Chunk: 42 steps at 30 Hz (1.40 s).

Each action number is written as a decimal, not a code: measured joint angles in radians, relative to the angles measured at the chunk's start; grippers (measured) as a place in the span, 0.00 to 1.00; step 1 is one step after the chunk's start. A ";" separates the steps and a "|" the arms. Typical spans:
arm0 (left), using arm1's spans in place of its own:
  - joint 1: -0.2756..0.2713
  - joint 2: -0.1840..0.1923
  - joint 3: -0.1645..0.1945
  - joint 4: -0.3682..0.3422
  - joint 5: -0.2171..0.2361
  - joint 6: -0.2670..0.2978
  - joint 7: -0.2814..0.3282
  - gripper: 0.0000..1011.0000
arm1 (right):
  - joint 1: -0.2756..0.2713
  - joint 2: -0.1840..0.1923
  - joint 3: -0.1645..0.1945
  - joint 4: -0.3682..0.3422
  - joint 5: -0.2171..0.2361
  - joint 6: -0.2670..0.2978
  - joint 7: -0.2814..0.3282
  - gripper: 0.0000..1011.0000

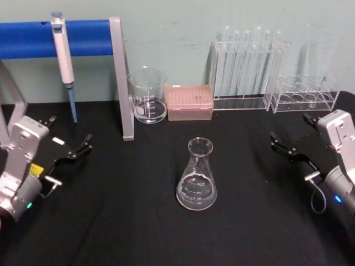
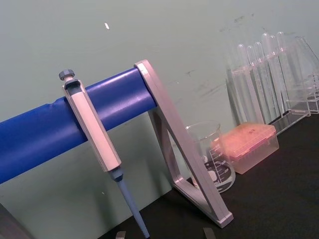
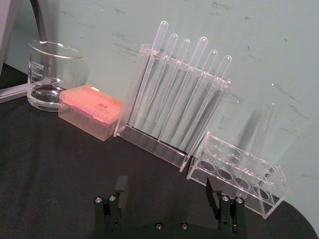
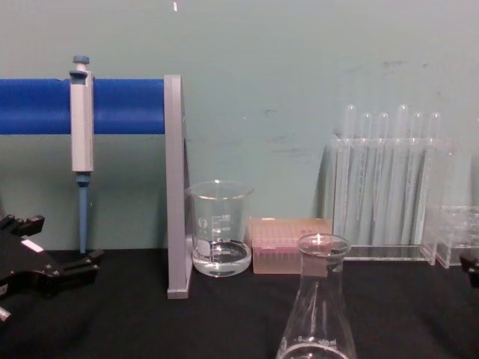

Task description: Grasp the erlenmeyer flask with one hand, shake it three times, then place it back.

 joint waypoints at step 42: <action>0.000 0.000 0.000 0.000 0.000 0.000 0.000 0.99 | -0.047 0.036 0.067 -0.041 0.055 0.007 0.133 0.99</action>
